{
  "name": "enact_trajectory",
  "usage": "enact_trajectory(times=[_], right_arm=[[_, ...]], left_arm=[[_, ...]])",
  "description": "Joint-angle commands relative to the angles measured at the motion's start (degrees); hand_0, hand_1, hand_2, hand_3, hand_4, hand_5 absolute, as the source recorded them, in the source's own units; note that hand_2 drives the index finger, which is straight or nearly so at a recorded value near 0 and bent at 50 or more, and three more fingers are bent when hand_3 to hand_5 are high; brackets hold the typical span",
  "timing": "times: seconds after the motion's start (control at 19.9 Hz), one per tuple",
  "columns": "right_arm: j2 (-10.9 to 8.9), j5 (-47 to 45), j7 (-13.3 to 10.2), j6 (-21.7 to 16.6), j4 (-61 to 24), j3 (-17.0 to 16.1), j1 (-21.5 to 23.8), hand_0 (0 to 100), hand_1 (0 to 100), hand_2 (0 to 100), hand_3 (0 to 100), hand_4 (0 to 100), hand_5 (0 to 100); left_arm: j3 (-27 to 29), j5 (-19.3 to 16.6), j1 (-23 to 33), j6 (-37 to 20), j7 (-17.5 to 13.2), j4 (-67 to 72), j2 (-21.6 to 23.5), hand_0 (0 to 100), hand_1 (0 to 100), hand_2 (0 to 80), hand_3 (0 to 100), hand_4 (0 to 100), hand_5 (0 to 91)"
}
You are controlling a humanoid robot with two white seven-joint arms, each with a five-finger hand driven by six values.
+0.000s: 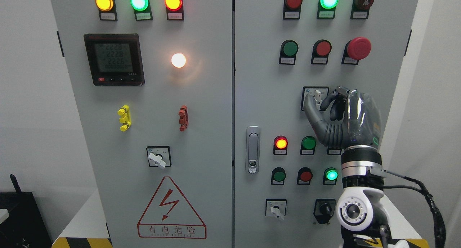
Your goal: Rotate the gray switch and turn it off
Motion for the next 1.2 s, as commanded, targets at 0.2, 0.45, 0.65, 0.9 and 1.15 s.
enact_trajectory(times=[0.2,0.45,0.65,0.9,1.15], right_arm=[[-0.27,0.0,-0.5,-0.6,-2.3,-0.1,0.3,30,40,66,100,100,100],[-0.97,0.0,-0.9,-2.0,-5.5,-0.1,2.2,30,40,66,100,100,100],[-2.28,0.0,-4.0,-7.2,-7.1,-0.8,5.0,29,40,61,100,97,100],[-4.13,-0.1,-6.3,-13.0,-9.5,-1.2,8.1,28,37,56,100,97,97],[-6.15,-0.3,-6.0,-17.4,-11.4,-1.2,12.5,28,26,46,44,31,34]], left_arm=[[0.4,1.1,-0.5,0.0,0.0,-1.4,0.0,12,39,0.0,0,0,0.0],[0.4,1.1,-0.5,0.0,0.0,-1.4,0.1,12,39,0.0,0,0,0.0],[0.4,1.1,-0.5,0.0,0.0,-1.4,0.0,12,39,0.0,0,0,0.0],[0.4,1.1,-0.5,0.0,0.0,-1.4,0.0,12,39,0.0,0,0,0.0],[0.4,1.1,-0.5,0.0,0.0,-1.4,0.0,12,39,0.0,0,0,0.0]])
